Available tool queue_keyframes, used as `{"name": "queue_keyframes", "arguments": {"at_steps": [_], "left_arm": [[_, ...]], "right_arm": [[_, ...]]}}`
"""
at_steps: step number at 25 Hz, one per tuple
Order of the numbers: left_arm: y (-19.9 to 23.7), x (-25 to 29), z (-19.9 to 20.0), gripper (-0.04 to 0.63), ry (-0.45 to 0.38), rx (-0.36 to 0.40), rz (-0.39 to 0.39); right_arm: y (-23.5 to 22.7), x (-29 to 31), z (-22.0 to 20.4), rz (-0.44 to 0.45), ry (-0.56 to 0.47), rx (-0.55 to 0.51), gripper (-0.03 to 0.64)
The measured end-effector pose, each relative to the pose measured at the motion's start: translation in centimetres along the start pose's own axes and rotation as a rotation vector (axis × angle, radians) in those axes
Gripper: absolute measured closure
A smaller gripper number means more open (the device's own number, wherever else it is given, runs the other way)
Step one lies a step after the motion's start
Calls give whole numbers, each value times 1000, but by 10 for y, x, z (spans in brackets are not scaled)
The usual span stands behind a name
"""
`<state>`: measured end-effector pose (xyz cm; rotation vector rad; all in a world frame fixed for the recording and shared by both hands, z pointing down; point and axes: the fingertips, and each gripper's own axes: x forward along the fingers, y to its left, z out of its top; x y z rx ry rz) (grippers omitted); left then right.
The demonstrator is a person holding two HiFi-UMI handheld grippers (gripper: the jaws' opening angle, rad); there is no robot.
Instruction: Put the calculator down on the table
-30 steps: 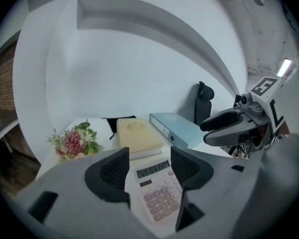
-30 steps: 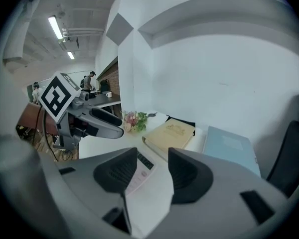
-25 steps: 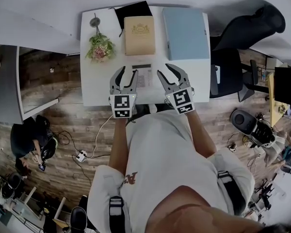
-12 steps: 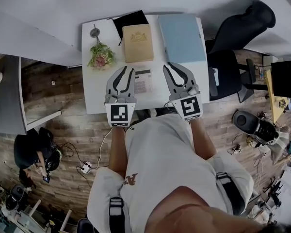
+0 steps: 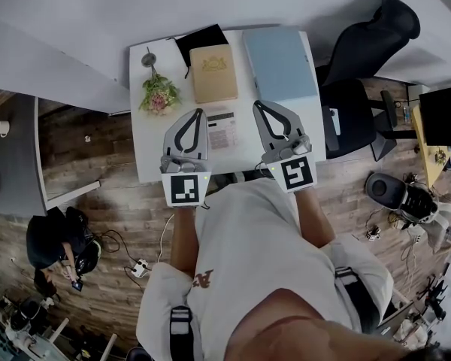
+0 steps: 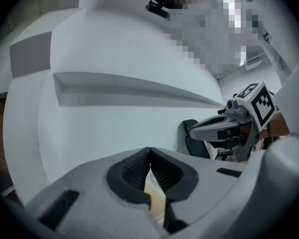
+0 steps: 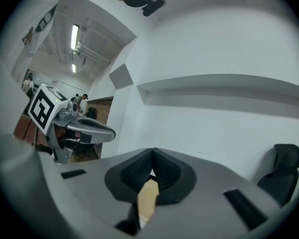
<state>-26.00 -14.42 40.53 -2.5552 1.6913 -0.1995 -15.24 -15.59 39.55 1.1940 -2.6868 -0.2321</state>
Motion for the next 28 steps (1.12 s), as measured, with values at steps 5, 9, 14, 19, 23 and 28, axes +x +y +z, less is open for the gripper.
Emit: {"name": "queue_keyframes", "arguments": {"at_steps": [5,9,14,19,23,28], "left_arm": [[-3,-1,0,592,7,22,-1],[-2,-1,1,592,-4,12,6],[0,-1,4,592,-11,28,11],[2,0,4,592,-13,38,8],[3,2,5,591,-18,37,8],[5,3,3,591,-9,47,4]], "right_arm": [[1,-2,-2,4,3,17,612],[0,-2,-4,4,8,22,612],[-1,-1,-1,5,3,17,611],[0,1,-2,5,9,5,611],[-1,2,0,2,7,2,611],[-2,3,1,-5,0,1,611]]}}
